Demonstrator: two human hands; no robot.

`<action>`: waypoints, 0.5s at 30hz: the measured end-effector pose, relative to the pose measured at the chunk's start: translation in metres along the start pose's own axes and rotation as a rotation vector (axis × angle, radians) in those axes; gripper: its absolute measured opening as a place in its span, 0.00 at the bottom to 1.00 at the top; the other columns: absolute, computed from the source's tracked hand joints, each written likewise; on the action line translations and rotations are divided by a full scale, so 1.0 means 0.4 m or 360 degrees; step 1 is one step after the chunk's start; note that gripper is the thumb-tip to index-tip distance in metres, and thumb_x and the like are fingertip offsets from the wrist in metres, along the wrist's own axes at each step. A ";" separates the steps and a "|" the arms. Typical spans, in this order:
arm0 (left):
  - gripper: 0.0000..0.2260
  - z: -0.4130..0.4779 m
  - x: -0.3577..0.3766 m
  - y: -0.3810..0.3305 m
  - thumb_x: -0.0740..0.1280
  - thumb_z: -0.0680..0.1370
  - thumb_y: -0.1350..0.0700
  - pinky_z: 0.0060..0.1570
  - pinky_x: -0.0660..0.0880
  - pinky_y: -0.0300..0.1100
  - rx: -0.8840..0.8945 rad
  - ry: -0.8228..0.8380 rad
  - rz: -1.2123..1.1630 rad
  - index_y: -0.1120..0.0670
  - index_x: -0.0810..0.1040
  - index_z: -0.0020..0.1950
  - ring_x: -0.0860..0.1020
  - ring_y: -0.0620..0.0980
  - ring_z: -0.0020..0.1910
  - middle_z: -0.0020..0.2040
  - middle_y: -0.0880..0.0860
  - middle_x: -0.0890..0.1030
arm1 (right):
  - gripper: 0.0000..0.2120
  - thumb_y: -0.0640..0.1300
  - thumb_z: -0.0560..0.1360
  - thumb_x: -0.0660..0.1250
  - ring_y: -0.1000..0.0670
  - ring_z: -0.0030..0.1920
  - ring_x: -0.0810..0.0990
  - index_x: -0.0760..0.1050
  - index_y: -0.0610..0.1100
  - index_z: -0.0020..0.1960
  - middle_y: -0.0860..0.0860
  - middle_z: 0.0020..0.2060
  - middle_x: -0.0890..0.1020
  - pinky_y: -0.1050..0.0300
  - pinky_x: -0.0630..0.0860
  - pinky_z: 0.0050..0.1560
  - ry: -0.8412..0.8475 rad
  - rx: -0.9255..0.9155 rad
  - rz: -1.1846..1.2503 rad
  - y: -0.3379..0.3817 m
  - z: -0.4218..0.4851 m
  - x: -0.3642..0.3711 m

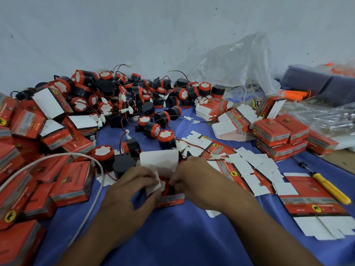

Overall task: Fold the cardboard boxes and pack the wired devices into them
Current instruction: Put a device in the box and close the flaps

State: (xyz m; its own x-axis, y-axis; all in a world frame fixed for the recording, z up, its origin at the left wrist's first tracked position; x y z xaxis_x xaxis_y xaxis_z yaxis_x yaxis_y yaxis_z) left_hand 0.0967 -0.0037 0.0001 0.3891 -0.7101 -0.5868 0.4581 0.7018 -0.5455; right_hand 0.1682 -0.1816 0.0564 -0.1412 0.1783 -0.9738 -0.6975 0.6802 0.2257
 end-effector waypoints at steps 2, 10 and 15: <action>0.11 0.000 0.003 0.000 0.64 0.77 0.45 0.56 0.66 0.25 0.0014 0.0091 0.0012 0.49 0.82 0.52 0.73 0.34 0.55 0.54 0.37 0.74 | 0.10 0.40 0.77 0.66 0.49 0.47 0.80 0.84 0.50 0.53 0.51 0.46 0.84 0.49 0.79 0.51 -0.0056 0.0083 0.0205 0.000 -0.001 0.000; 0.10 -0.005 0.007 0.017 0.67 0.76 0.47 0.57 0.64 0.35 -0.0265 -0.0067 0.0086 0.49 0.86 0.43 0.69 0.50 0.58 0.58 0.46 0.69 | 0.21 0.52 0.76 0.72 0.52 0.56 0.67 0.67 0.51 0.64 0.53 0.57 0.68 0.60 0.67 0.52 -0.0487 0.0424 0.0250 -0.039 -0.007 0.017; 0.03 -0.005 0.015 0.022 0.69 0.73 0.52 0.61 0.68 0.38 -0.0358 -0.0102 -0.0111 0.45 0.78 0.46 0.69 0.44 0.64 0.63 0.46 0.65 | 0.22 0.44 0.75 0.73 0.61 0.37 0.77 0.68 0.52 0.64 0.55 0.39 0.78 0.68 0.69 0.33 -0.0488 0.0518 0.0753 -0.048 -0.007 0.028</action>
State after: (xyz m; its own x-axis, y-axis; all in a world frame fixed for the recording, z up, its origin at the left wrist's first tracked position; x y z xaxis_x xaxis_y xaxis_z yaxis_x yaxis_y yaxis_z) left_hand 0.1013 -0.0015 -0.0095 0.4160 -0.7544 -0.5077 0.2988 0.6407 -0.7073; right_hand 0.1782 -0.1946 0.0411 -0.1403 0.6738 -0.7255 -0.3540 0.6502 0.6723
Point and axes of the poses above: each hand's wrist, its own z-axis towards the middle knuckle, its own x-axis out of the palm, y = z × x, the point moved 1 cm from there along z, towards the middle knuckle
